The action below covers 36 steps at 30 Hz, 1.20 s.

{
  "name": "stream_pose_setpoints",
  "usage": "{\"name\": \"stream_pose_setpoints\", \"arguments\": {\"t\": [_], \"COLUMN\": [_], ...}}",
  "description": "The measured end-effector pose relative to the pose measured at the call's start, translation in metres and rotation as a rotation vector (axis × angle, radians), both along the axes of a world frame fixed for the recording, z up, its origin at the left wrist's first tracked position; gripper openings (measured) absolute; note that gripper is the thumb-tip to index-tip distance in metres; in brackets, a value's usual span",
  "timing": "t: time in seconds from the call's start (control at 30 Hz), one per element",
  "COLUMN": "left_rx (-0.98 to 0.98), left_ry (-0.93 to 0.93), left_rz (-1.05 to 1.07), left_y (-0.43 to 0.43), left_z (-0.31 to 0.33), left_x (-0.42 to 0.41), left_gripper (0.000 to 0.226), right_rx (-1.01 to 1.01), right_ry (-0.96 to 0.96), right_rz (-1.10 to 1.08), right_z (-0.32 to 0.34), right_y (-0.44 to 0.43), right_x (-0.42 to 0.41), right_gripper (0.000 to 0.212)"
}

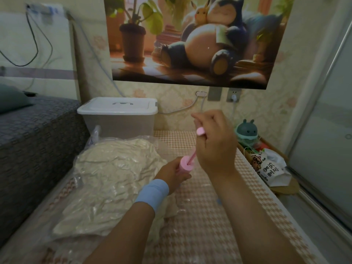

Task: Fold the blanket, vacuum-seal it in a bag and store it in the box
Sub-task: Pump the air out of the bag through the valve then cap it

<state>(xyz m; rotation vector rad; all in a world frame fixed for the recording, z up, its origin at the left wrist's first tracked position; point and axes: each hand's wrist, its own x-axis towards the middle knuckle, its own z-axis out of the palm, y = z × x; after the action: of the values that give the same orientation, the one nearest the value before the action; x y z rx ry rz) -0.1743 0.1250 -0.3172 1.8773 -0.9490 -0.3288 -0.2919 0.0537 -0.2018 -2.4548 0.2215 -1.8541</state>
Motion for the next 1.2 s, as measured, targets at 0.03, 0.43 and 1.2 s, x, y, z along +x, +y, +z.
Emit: {"name": "stream_pose_setpoints", "arguments": {"t": [0.03,0.43,1.2], "left_rx": [-0.003,-0.001,0.204], "left_ry": [0.002,0.063,-0.411], "left_rz": [-0.004,0.043,0.090], "left_y": [0.001,0.007,0.030], "left_z": [0.002,0.007,0.070], "left_x": [-0.002,0.005,0.016], "left_gripper": [0.048,0.061,0.037], "right_rx": [0.047,-0.051,0.711], "right_ry": [0.098,-0.015,0.650], "right_rz": [-0.008,0.053,0.432], "right_z": [-0.015,0.025,-0.098], "right_y": [-0.003,0.013,-0.021], "right_x": [0.005,0.000,0.070], "right_gripper": [0.028,0.016,0.044]}}
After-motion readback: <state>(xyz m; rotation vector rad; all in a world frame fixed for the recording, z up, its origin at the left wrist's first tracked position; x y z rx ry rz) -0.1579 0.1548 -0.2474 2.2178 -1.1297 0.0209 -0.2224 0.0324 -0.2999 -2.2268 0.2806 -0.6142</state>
